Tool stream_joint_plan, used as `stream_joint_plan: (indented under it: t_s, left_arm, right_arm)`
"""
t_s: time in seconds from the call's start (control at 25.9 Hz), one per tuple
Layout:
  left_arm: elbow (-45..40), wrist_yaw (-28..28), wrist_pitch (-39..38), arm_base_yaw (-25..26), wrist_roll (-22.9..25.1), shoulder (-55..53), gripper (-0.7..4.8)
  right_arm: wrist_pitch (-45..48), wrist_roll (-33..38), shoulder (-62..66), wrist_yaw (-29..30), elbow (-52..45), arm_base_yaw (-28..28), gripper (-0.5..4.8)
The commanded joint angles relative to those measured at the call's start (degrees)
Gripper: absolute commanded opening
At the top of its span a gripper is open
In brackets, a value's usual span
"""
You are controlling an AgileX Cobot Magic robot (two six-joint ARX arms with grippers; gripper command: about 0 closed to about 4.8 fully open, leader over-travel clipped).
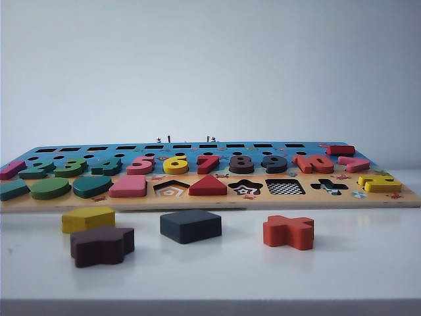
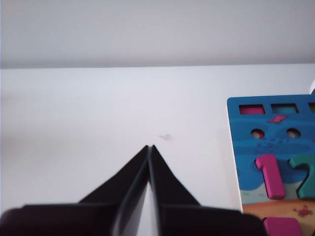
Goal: Insert the cube into the slot.
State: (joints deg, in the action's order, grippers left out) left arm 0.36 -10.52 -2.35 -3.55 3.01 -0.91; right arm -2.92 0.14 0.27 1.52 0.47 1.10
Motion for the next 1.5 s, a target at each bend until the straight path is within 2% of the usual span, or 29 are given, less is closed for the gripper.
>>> stream_joint_plan:
  t_s: [0.04,0.35,0.77,0.96,1.08,1.5]
  left_arm:
    - [1.3,0.4,0.9,0.0,1.1,-2.9,0.17]
    - [6.7,3.1,0.7,-0.5,1.0,-9.5,0.17]
    - [16.4,5.0,-4.6,-5.4,1.7,-18.9,0.17]
    - [21.6,8.1,-10.7,-7.2,1.8,-22.8,0.17]
    - [28.0,12.2,-18.2,-9.2,2.0,-27.3,0.17]
    - [40.8,19.1,-37.3,-13.2,2.4,-35.0,0.17]
  right_arm:
    - [1.1,-0.2,-0.1,-0.2,0.0,0.0,-0.03]
    - [1.0,0.0,-0.1,-0.2,0.0,0.0,-0.03]
    - [0.1,0.0,-0.1,-0.2,0.0,0.0,-0.03]
    - [-0.2,0.0,-0.1,-0.2,0.0,0.0,-0.03]
    - [-0.5,0.0,-0.1,-0.2,0.0,0.0,-0.03]
    - [-0.7,0.1,-0.1,-0.2,0.0,0.0,-0.03]
